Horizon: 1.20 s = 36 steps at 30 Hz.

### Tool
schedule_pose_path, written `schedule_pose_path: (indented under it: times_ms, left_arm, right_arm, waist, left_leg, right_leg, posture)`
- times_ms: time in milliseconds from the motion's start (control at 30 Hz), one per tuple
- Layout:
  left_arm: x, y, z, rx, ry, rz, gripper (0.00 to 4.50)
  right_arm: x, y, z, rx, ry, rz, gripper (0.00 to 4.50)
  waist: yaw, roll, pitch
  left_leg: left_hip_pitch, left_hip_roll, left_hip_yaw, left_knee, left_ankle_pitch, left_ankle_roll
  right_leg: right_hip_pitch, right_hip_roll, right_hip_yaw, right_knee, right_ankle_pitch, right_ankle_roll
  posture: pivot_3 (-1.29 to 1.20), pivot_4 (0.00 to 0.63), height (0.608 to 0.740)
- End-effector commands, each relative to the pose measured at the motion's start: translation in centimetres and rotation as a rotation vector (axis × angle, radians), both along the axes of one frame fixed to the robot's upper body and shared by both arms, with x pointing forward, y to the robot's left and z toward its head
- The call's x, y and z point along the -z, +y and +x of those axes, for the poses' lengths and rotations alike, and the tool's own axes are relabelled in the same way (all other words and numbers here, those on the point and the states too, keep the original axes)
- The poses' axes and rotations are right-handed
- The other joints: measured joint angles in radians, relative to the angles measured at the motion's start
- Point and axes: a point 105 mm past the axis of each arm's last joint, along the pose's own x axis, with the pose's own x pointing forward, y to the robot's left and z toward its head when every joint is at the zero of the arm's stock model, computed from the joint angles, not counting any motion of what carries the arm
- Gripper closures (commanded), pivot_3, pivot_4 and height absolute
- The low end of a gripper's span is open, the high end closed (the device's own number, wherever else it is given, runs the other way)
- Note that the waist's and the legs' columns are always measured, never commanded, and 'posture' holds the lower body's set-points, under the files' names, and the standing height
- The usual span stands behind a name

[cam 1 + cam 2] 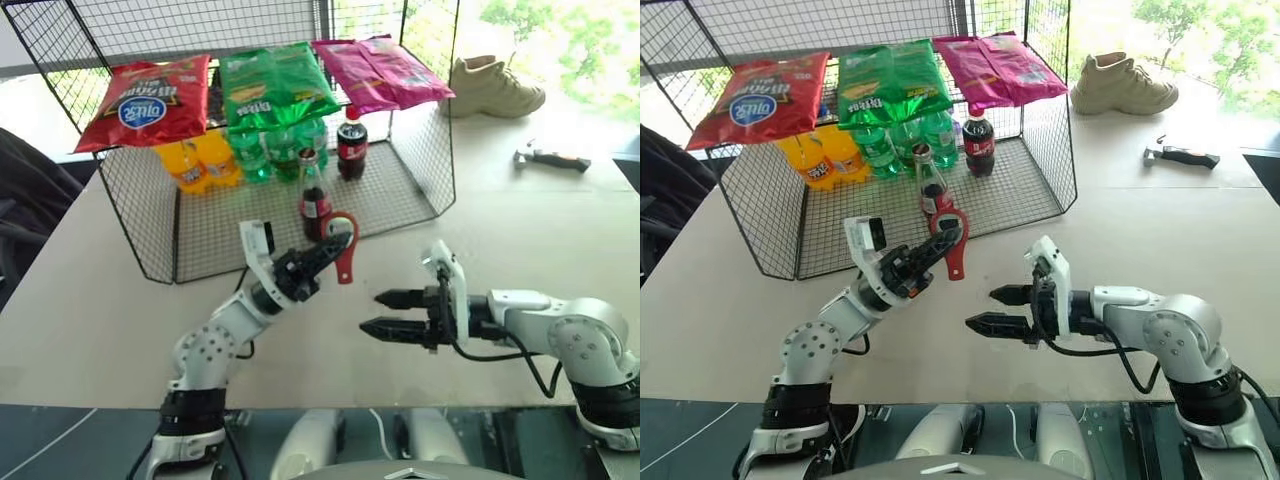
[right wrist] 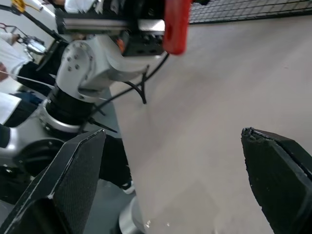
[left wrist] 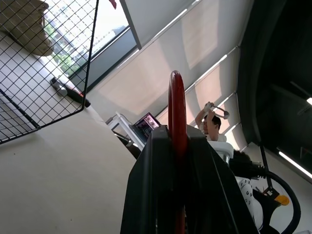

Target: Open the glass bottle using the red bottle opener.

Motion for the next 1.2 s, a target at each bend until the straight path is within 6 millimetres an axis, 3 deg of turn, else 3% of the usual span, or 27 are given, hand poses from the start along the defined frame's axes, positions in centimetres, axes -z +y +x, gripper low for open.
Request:
schedule_pose_path:
  times_ms: [33,367,467,567,700,733,1133,1167,1200]
  left_arm:
    - [-0.8,-0.6,-0.1,0.026,-0.05,-0.018,4.47]
    - [0.3,-1.0,-0.6,0.067,-0.036,-0.021,4.47]
    - [0.4,-1.0,-0.6,0.061,-0.036,-0.021,4.5]
    - [0.4,-0.8,-0.4,0.049,-0.035,-0.027,4.5]
    - [0.2,-0.8,-0.2,0.045,-0.031,-0.038,4.5]
    - [0.2,-0.8,-0.2,0.045,-0.029,-0.04,4.5]
    - [0.3,-0.8,-0.1,0.05,-0.013,-0.048,4.5]
    - [0.3,-0.9,-0.1,0.052,-0.011,-0.048,3.72]
    - [0.3,-0.9,-0.2,0.055,-0.011,-0.05,3.46]
  right_arm:
    - [-1.4,0.4,0.5,0.013,-0.012,0.059,0.0]
    - [-2.5,1.7,2.2,0.068,-0.059,0.107,0.0]
    - [-2.6,1.8,2.2,0.061,-0.064,0.112,0.84]
    - [-2.2,1.8,1.8,0.042,-0.067,0.092,2.08]
    - [-1.6,1.7,1.6,0.028,-0.067,0.07,4.2]
    - [-1.6,1.7,1.5,0.024,-0.066,0.068,4.49]
    - [-2.0,1.7,1.0,0.0,-0.049,0.123,4.49]
    - [-2.0,1.7,0.9,-0.001,-0.049,0.125,4.5]
    - [-2.0,1.7,0.9,0.003,-0.048,0.127,4.5]
  waist:
    - [0.0,0.0,0.0]
    - [-0.001,0.0,0.0]
    - [-0.001,0.0,0.0]
    - [-0.001,0.0,0.0]
    - [-0.001,0.0,0.0]
    - [-0.002,0.0,0.0]
    - [-0.001,0.0,0.0]
    - [-0.001,0.0,0.0]
    - [-0.001,0.0,0.0]
  left_leg:
    - [0.0,0.0,0.0,0.0,0.0,0.0]
    - [-0.002,0.0,0.0,0.0,0.002,-0.003]
    - [-0.001,0.0,0.0,0.0,0.002,-0.003]
    - [-0.001,0.0,0.0,0.0,0.002,-0.003]
    - [-0.001,0.0,0.0,0.0,0.002,-0.003]
    - [-0.002,0.0,0.0,0.0,0.002,-0.003]
    - [-0.002,0.0,0.0,0.0,0.002,-0.003]
    - [-0.002,0.0,0.0,0.0,0.002,-0.003]
    - [-0.002,0.0,0.0,0.0,0.002,-0.003]
  right_leg:
    - [0.0,0.0,0.0,0.0,0.0,0.0]
    - [-0.002,0.0,0.0,0.0,0.0,0.0]
    - [-0.003,0.0,0.0,0.0,0.0,0.0]
    - [-0.003,0.0,0.0,0.0,0.0,0.0]
    - [-0.003,0.0,0.0,0.0,0.0,0.0]
    - [-0.003,0.0,0.0,0.0,0.0,0.0]
    - [-0.003,0.0,0.0,0.0,0.0,0.0]
    - [-0.003,0.0,0.0,0.0,0.0,0.0]
    - [-0.003,0.0,0.0,0.0,0.0,0.0]
  posture:
    - [0.0,0.15,0.732]
    - [0.0,0.15,0.732]
    - [0.0,0.15,0.732]
    - [0.0,0.15,0.732]
    - [0.0,0.15,0.732]
    - [0.0,0.15,0.732]
    - [0.0,0.15,0.732]
    - [0.0,0.15,0.732]
    - [0.0,0.15,0.732]
